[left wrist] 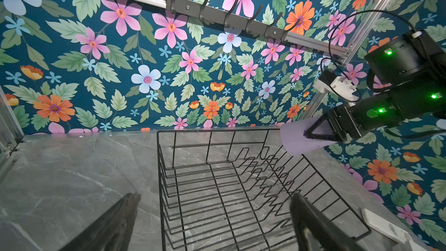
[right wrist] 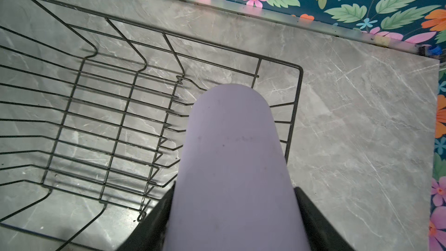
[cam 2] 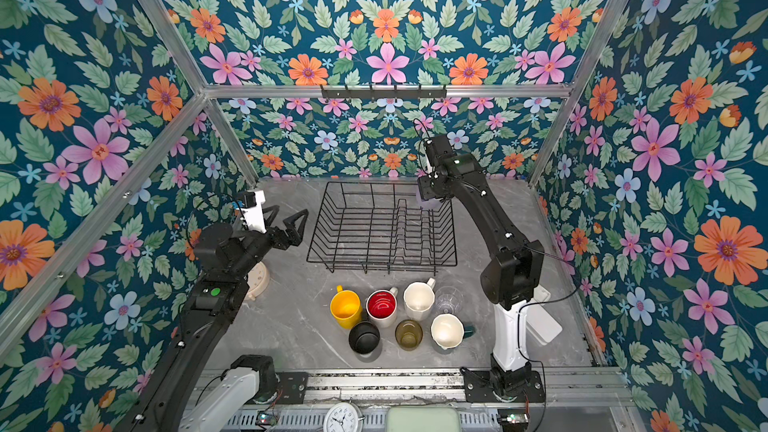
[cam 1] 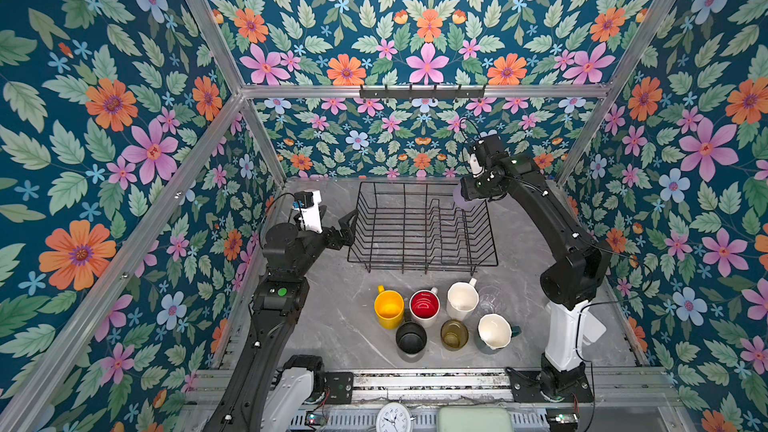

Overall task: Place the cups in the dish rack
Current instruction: 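Lower the lilac mug upside down into the rack's far corner with the right gripper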

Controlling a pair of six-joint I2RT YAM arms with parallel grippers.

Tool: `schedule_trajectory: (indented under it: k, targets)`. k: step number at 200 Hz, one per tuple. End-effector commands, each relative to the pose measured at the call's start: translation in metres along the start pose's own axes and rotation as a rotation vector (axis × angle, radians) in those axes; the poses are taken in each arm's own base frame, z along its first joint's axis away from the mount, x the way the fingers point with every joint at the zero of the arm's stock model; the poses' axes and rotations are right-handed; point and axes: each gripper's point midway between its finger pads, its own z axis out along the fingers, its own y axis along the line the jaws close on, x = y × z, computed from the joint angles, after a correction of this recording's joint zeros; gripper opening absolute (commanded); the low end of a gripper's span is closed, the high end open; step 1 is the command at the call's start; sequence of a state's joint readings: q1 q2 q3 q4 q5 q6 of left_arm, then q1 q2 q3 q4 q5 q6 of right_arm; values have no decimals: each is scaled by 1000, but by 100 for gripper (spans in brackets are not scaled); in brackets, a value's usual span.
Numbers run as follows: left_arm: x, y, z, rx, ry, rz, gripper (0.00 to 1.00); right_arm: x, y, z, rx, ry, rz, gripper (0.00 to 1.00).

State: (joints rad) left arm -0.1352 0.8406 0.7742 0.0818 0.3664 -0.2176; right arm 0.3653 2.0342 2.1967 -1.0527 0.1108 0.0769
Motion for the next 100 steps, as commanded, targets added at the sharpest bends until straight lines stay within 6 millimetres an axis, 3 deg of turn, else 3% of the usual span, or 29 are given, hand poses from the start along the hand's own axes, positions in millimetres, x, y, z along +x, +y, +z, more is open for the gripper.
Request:
schedule_trajectory:
  k: [1,100]
  targets:
    - [-5,5,0,-26,-36,35,100,5,-6,10,40,44,-27,0]
    - [6,12,0,-53,-22,29,100,11,-3,64,61,131,-58,0]
